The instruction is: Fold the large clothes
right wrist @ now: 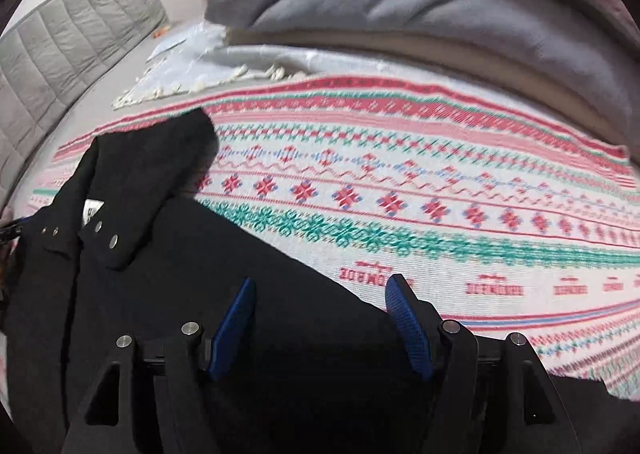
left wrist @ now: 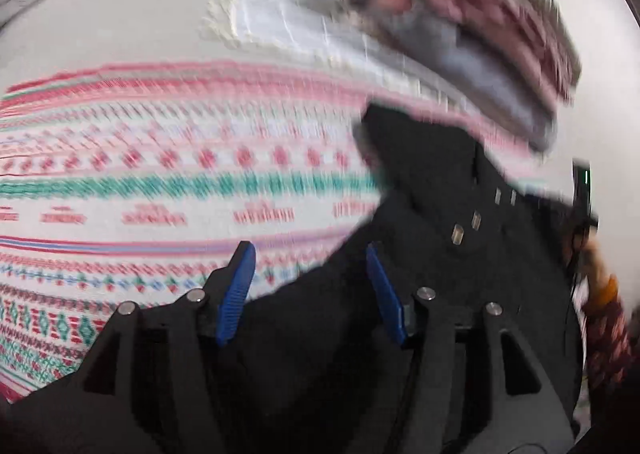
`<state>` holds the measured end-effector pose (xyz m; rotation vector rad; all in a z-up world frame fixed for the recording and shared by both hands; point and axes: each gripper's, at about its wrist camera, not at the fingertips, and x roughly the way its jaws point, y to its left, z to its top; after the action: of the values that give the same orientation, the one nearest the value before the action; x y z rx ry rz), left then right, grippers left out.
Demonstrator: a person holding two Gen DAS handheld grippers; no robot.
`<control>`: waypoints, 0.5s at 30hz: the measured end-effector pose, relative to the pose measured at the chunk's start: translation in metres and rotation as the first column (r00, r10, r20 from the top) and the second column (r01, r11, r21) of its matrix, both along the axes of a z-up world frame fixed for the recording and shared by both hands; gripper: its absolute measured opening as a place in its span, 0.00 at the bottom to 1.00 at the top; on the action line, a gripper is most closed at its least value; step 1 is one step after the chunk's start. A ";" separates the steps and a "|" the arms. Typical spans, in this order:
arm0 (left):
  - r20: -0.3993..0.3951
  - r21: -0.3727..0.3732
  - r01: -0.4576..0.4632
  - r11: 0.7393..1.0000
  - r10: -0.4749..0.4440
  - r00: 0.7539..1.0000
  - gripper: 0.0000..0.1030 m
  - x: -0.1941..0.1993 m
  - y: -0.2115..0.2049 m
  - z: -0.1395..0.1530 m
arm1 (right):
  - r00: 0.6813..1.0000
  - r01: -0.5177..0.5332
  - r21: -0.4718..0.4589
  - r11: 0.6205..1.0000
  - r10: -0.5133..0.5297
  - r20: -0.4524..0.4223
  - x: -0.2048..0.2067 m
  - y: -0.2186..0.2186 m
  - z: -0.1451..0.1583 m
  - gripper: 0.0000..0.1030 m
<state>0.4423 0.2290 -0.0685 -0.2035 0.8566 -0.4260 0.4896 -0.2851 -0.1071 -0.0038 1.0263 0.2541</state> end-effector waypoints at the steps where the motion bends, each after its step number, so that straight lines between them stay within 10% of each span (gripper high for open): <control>1: 0.040 -0.034 -0.005 0.999 0.006 0.999 0.57 -0.005 0.003 0.005 | 0.999 0.014 0.002 1.000 -0.014 0.029 -0.008 -0.001 0.005 0.67; 4: 0.109 -0.098 0.114 0.989 -0.103 0.989 0.57 -0.024 -0.019 0.008 | 0.992 0.014 0.005 1.000 -0.014 0.123 -0.027 0.016 0.015 0.67; 8: 0.030 0.192 0.160 0.968 -0.169 0.985 0.57 -0.017 -0.070 -0.028 | 0.981 -0.118 0.082 0.990 0.103 0.164 -0.043 0.053 0.011 0.67; 10: 0.017 0.130 0.116 0.985 -0.120 0.993 0.44 -0.003 -0.057 -0.030 | 0.983 -0.131 -0.001 0.991 0.130 0.128 -0.040 0.065 -0.010 0.67; 13: -0.058 0.052 -0.016 0.999 0.019 0.998 0.10 0.025 -0.026 -0.028 | 0.992 0.025 0.028 0.999 -0.029 0.121 -0.016 0.028 -0.015 0.66; 15: -0.073 0.080 -0.054 0.995 0.060 0.996 0.13 0.022 -0.027 -0.022 | 0.975 0.192 -0.001 0.981 -0.190 0.110 -0.008 -0.002 -0.010 0.66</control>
<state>0.4646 0.2020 -0.0900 -0.1722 0.9379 -0.3328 0.4814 -0.2868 -0.1171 0.0694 0.9119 0.0713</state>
